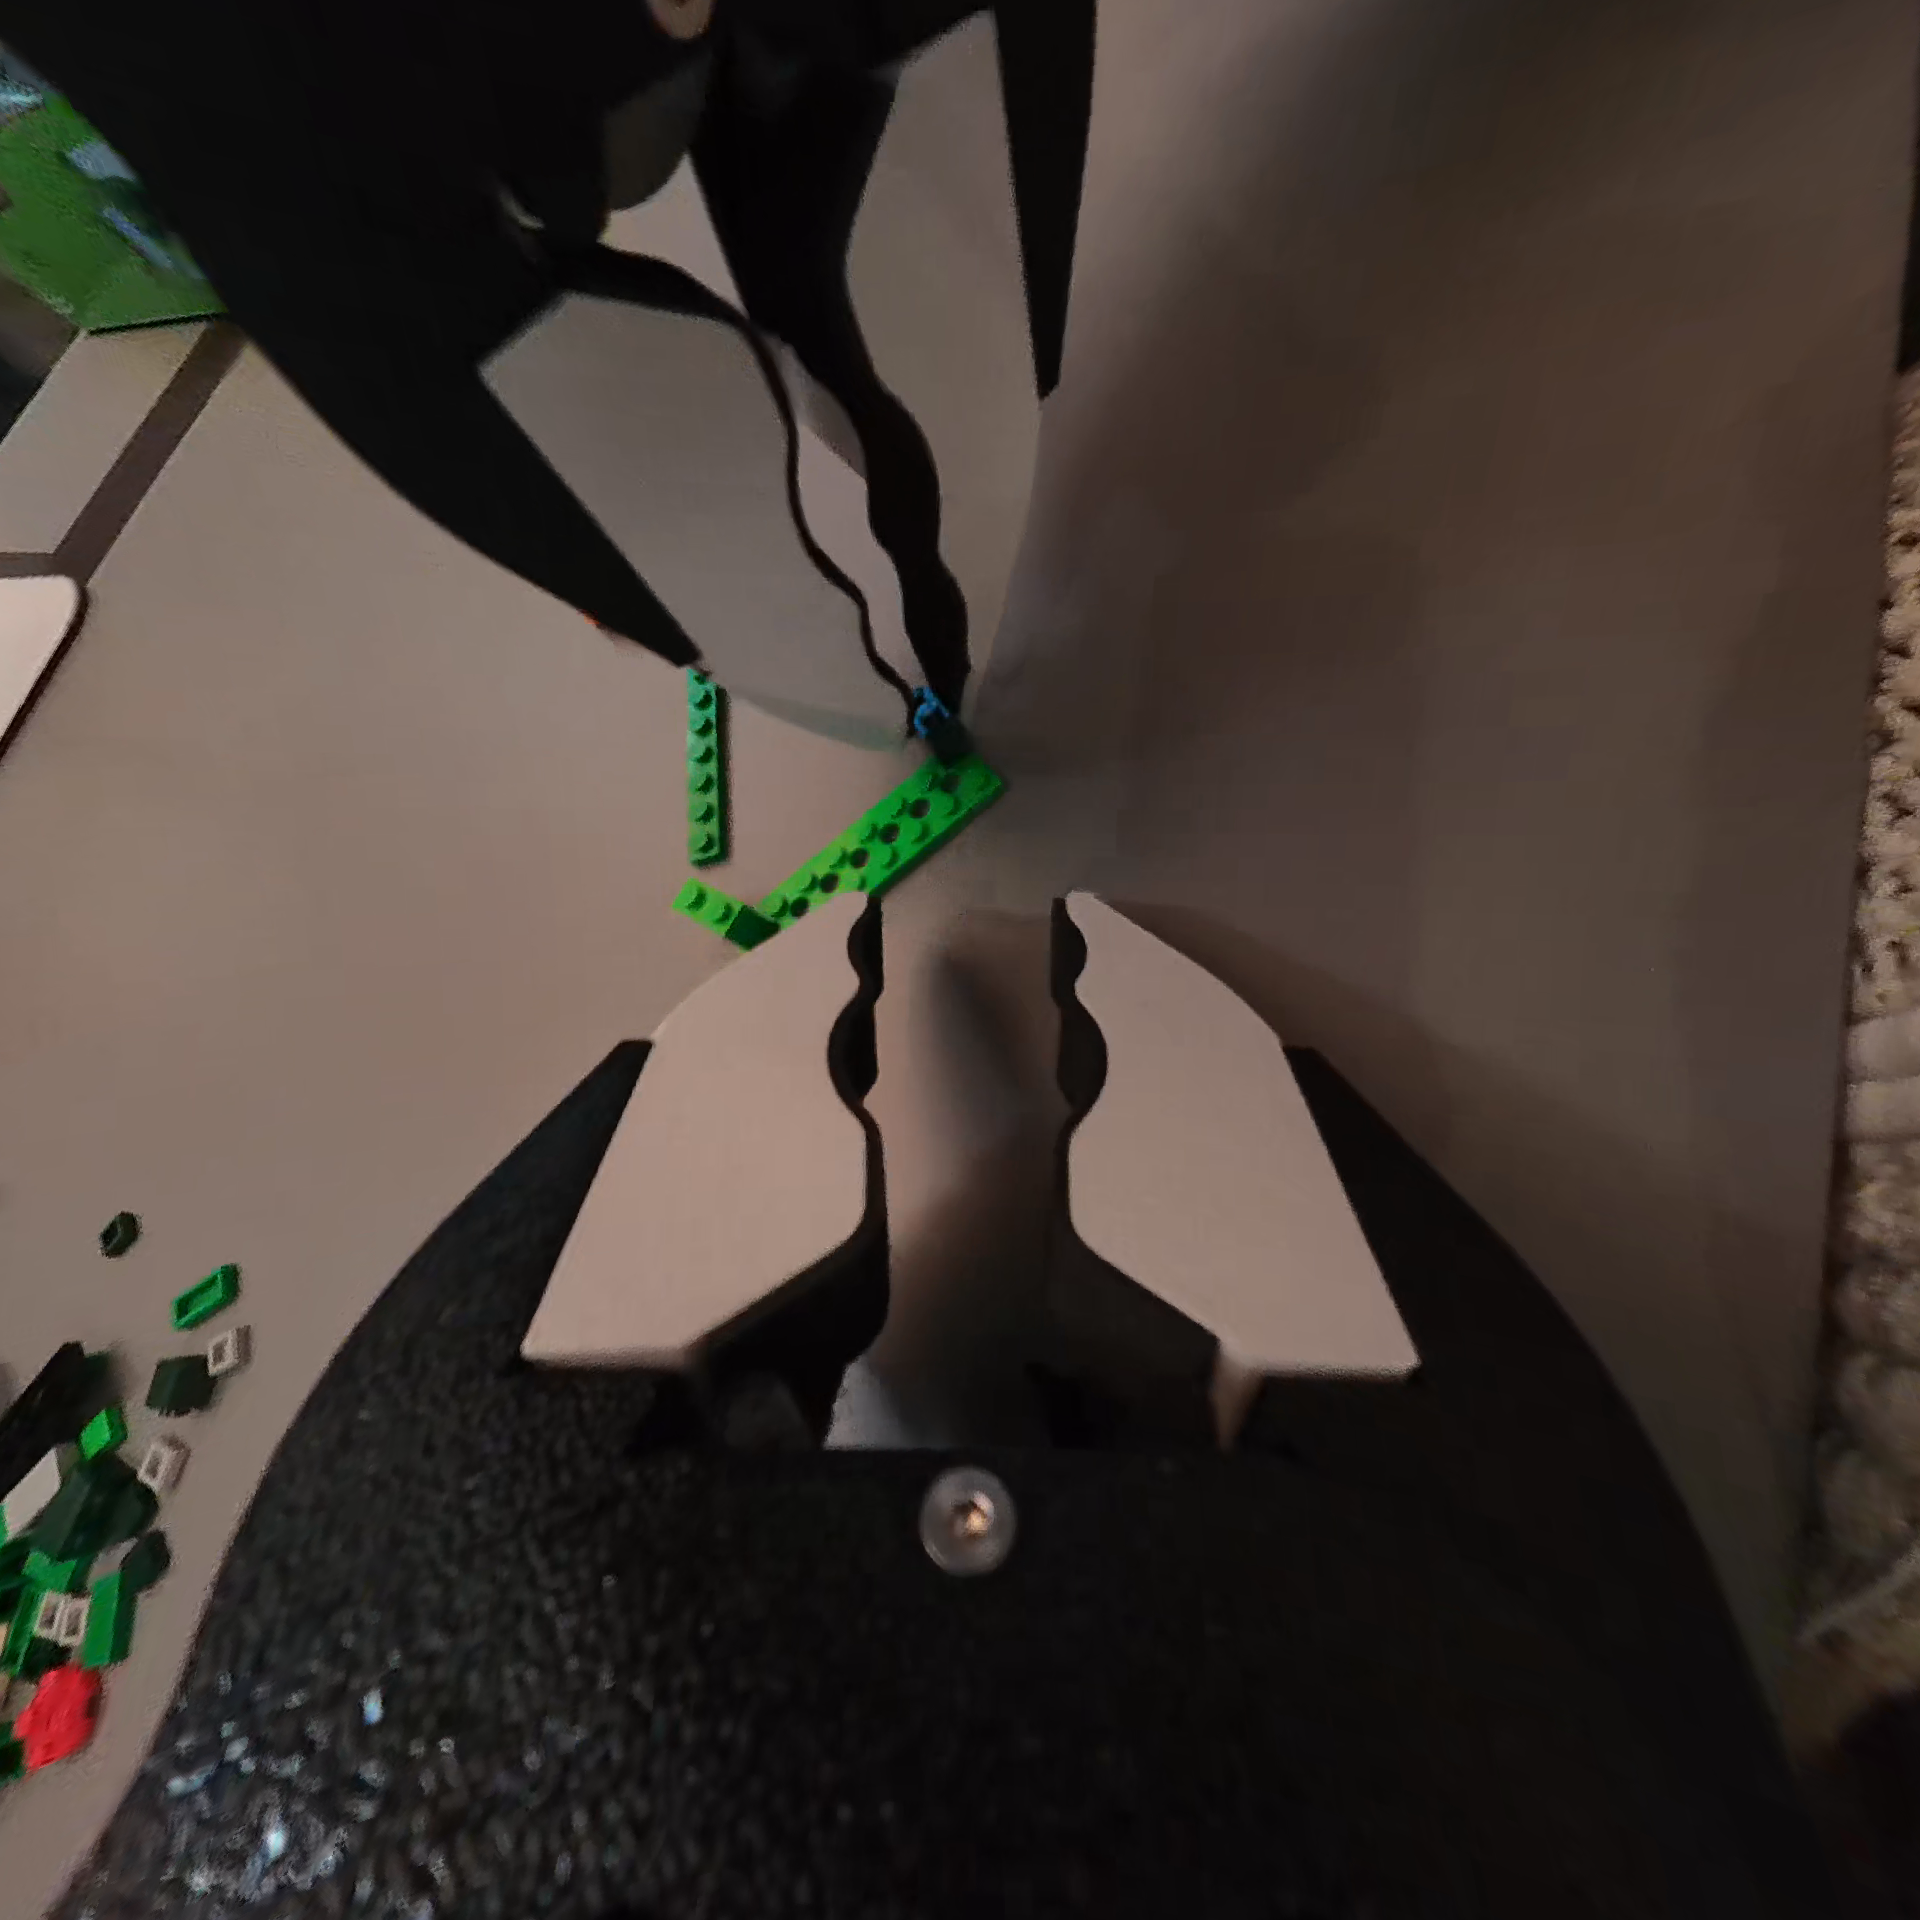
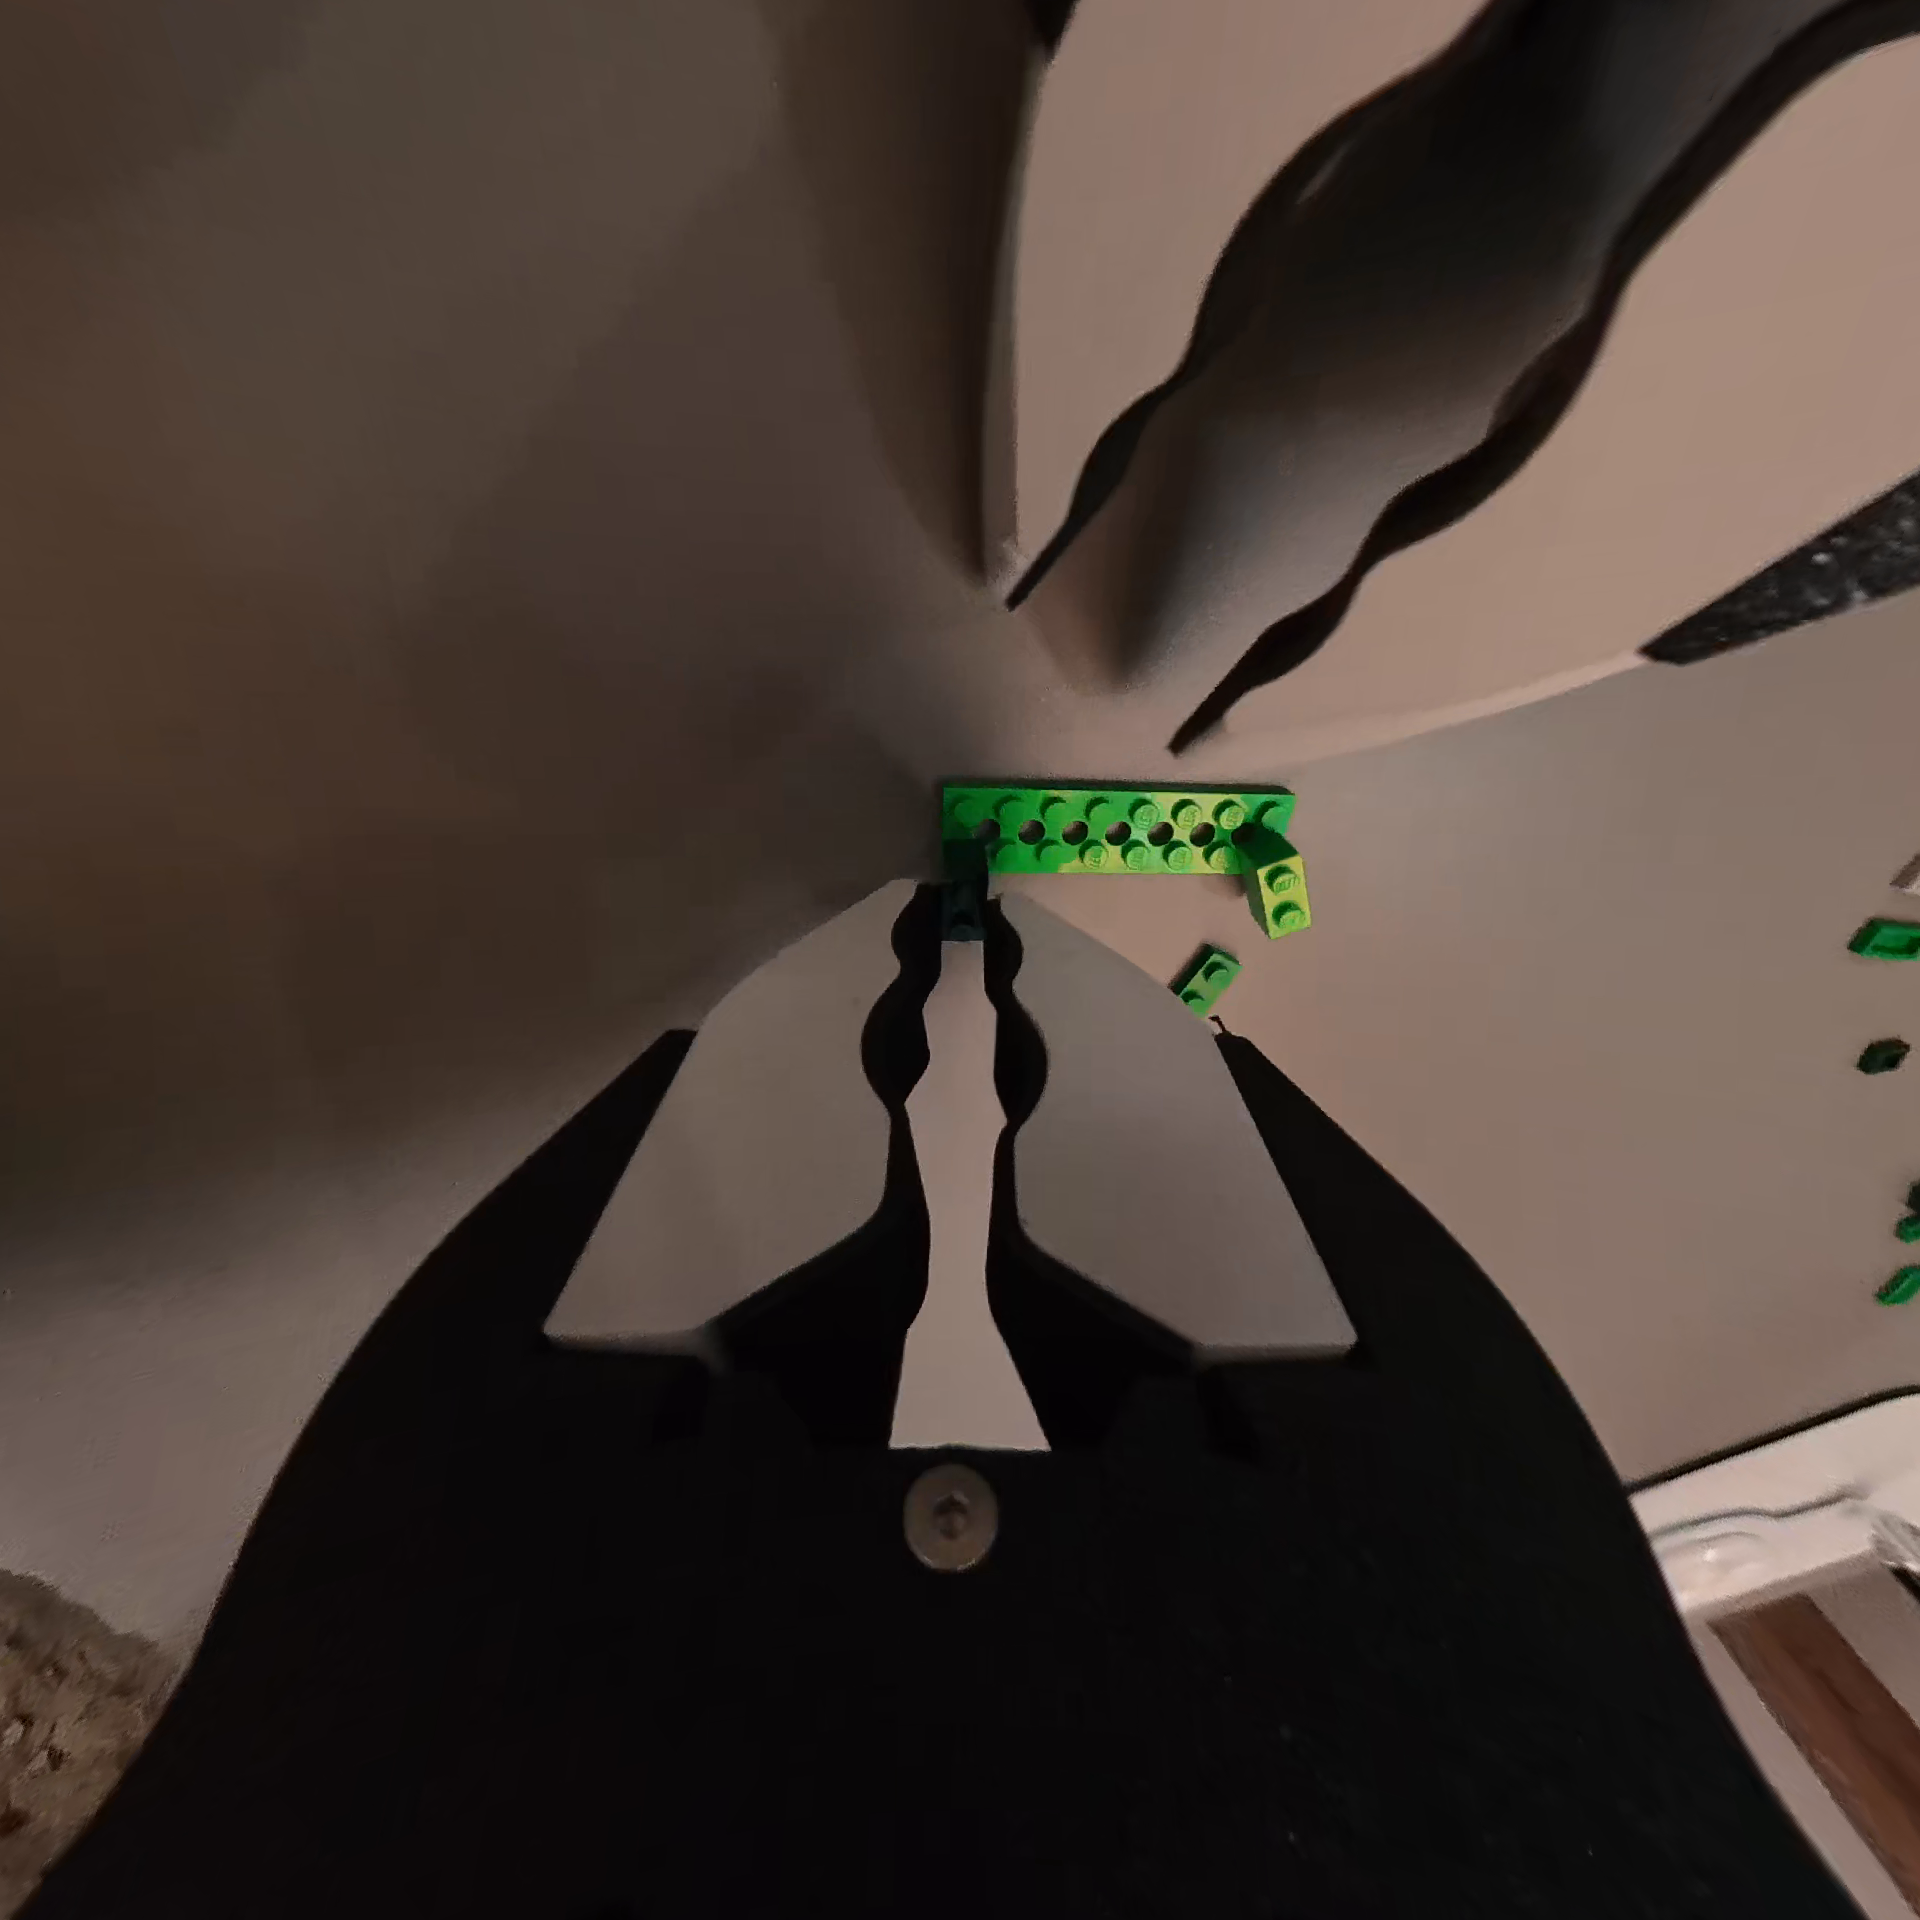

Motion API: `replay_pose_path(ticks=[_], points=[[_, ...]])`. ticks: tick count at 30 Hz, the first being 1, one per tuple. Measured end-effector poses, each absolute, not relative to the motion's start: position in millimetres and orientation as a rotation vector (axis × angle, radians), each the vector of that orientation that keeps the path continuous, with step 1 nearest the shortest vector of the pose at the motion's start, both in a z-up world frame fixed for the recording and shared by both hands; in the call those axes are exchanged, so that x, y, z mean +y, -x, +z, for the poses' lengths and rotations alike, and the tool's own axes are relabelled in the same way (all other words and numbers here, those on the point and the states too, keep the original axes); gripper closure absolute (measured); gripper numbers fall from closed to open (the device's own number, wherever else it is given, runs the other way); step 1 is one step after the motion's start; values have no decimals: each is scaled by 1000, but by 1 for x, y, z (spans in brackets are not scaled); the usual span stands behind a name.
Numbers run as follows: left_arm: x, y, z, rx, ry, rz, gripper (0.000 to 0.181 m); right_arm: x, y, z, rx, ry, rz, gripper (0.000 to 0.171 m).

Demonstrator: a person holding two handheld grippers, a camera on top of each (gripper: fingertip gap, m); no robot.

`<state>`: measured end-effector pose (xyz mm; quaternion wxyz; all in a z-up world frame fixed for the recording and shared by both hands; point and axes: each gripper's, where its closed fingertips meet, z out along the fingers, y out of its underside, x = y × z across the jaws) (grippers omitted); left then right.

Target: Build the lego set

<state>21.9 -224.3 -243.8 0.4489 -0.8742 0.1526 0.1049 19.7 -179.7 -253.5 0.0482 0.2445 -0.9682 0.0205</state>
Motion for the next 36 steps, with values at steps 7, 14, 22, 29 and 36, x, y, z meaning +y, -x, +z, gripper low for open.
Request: replay_pose_path(ticks=[7,14,22,29,36], points=[[-229,-17,-240,334,2141,236,151,-182,-19,-255,-2974,-782,-130,163],[-232,-34,-238,479,2081,219,160,-184,-20,-255,-2974,-743,-102,163],[-232,-38,-241,537,2075,249,158,-185,-18,-254,-2978,-663,47,157],[-230,-39,-238,529,2057,242,159,-186,-21,-238,-2955,-527,334,153],[-227,-7,-231,204,2101,300,141,-181,-19,-223,-2851,-130,874,145]])
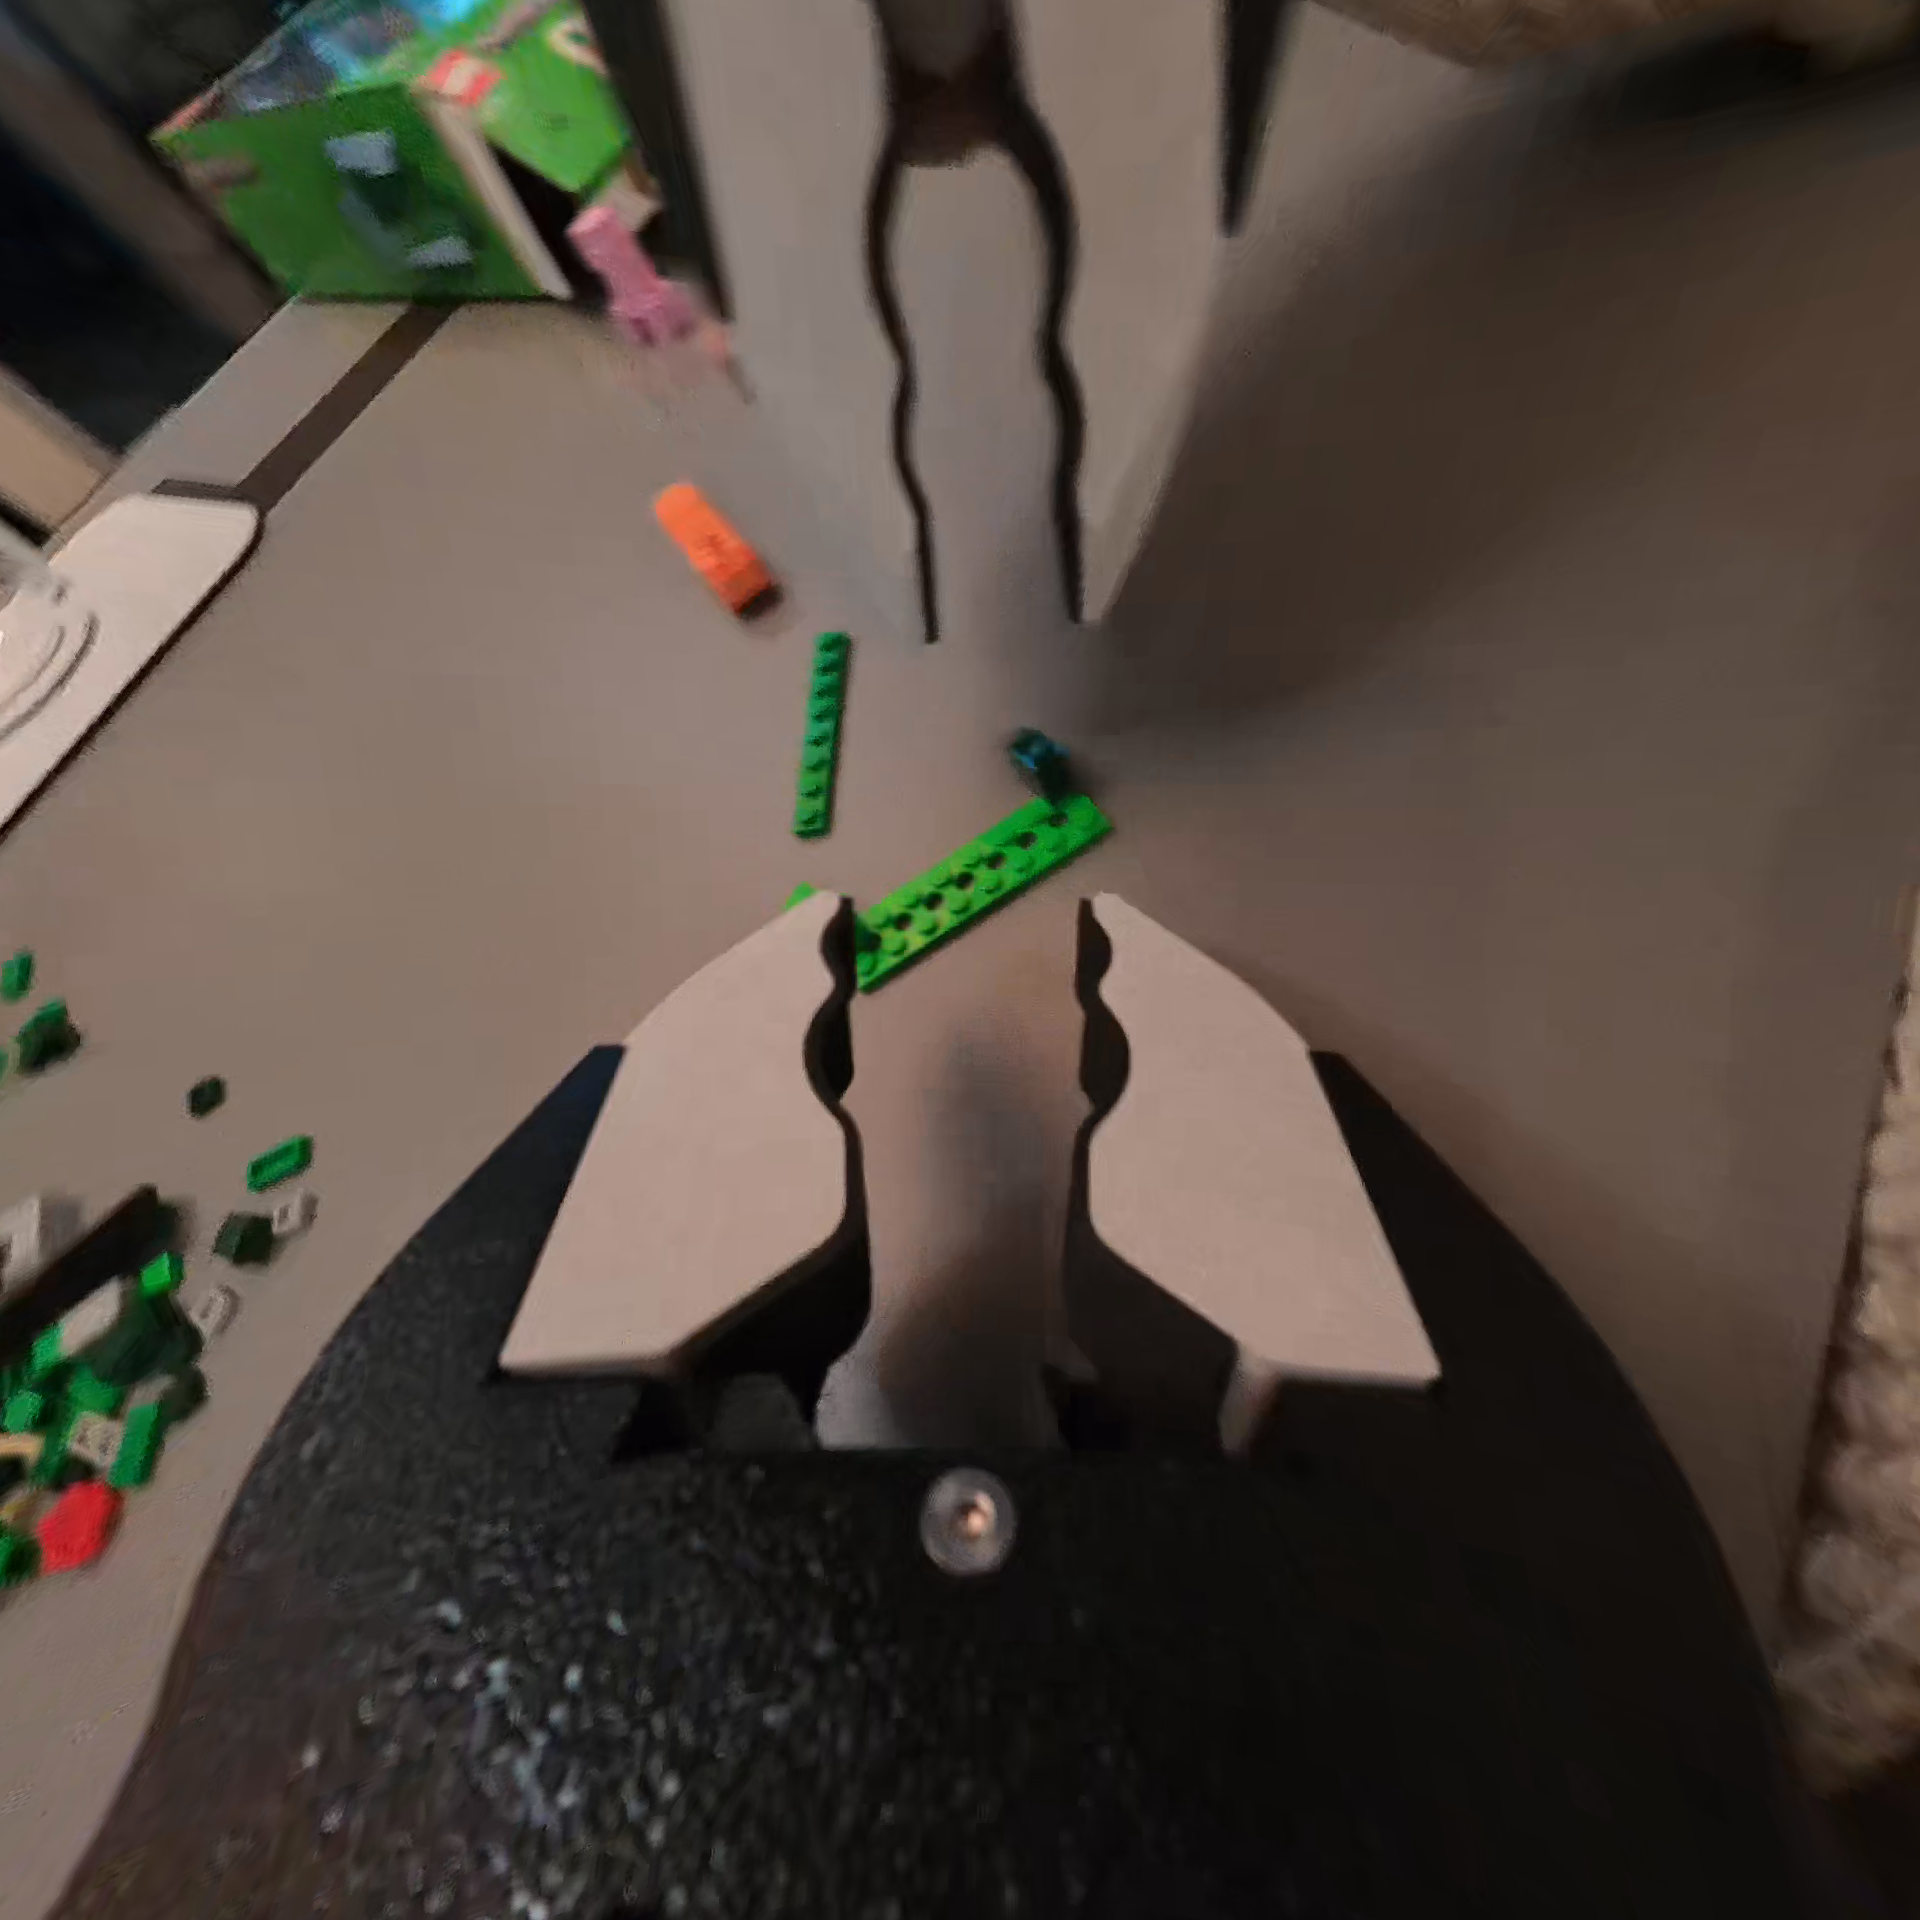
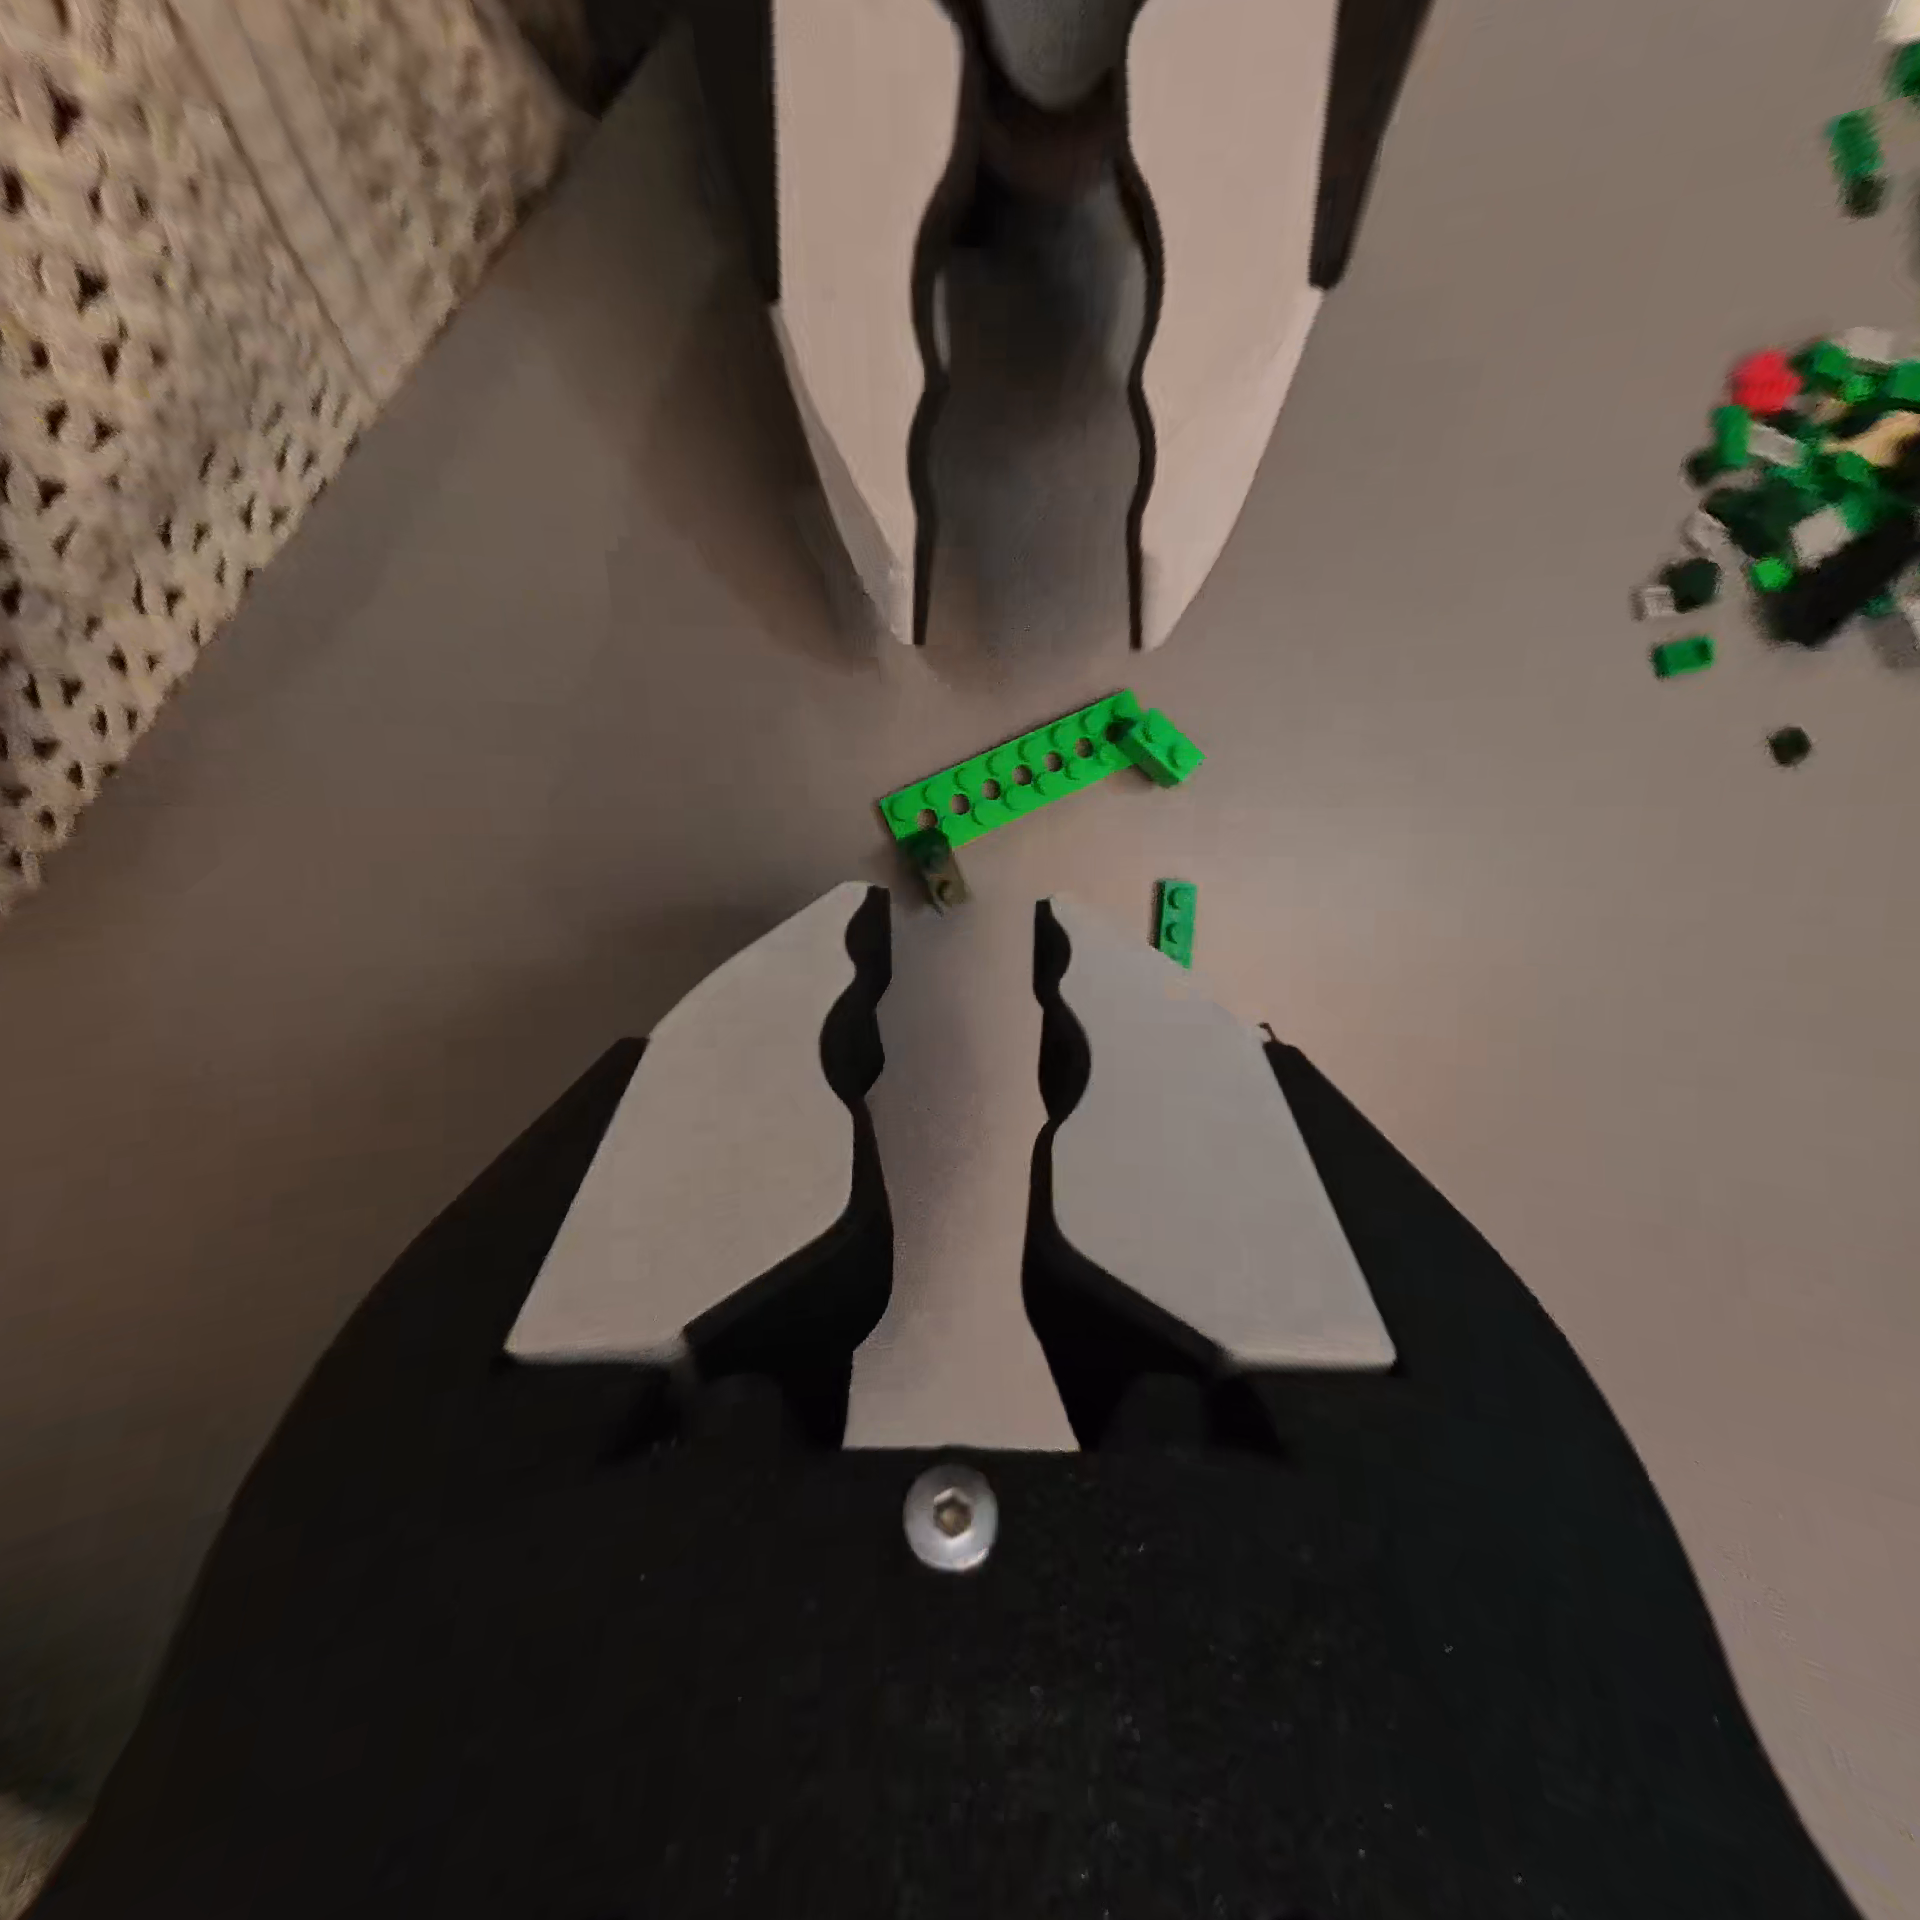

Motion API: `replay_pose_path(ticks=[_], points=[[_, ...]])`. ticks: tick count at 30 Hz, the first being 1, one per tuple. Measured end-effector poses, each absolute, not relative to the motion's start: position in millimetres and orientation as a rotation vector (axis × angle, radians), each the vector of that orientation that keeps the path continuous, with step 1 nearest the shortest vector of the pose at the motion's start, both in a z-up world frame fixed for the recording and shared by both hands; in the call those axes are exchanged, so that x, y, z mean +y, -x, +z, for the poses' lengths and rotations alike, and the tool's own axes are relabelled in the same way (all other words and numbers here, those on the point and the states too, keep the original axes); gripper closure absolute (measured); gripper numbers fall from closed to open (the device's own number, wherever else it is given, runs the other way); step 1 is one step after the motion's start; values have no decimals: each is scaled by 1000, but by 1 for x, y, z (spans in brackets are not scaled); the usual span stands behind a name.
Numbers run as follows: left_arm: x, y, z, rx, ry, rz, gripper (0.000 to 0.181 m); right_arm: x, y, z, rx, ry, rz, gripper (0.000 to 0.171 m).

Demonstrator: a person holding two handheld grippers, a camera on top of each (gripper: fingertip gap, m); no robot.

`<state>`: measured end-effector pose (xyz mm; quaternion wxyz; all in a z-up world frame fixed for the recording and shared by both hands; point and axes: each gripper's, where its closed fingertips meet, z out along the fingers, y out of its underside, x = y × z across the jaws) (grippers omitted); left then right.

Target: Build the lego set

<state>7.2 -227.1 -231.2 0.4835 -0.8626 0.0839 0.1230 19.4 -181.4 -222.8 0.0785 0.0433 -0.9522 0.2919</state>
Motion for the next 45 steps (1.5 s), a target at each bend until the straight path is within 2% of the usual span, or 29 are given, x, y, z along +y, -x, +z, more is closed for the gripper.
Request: replay_pose_path(ticks=[5,8,12,15,21,25,36,40,45], points=[[-232,2,-231,159,2110,269,138,-174,-11,-211,-2586,203,1114,145],[-236,3,-235,154,2154,204,139,-168,-15,-212,-2451,333,1110,147],[-237,1,-237,194,2183,110,132,-165,-30,-221,-2384,550,1046,146],[-234,-11,-229,423,2112,111,135,-164,-39,-223,-2287,661,1009,147],[-223,-23,-235,983,2187,151,137,-168,-41,-214,-2156,737,1084,149],[-218,-13,-246,1177,2374,45,138,-169,-35,-207,-2130,778,1155,149],[-212,-4,-260,1300,2567,-168,156,-164,-34,-211,-2125,801,1160,149],[-212,-7,-260,1318,2581,-147,164,-166,-34,-211,-2136,796,1175,149],[-213,-8,-260,1314,2583,-96,166,-169,-37,-212,-2155,736,1162,148]])
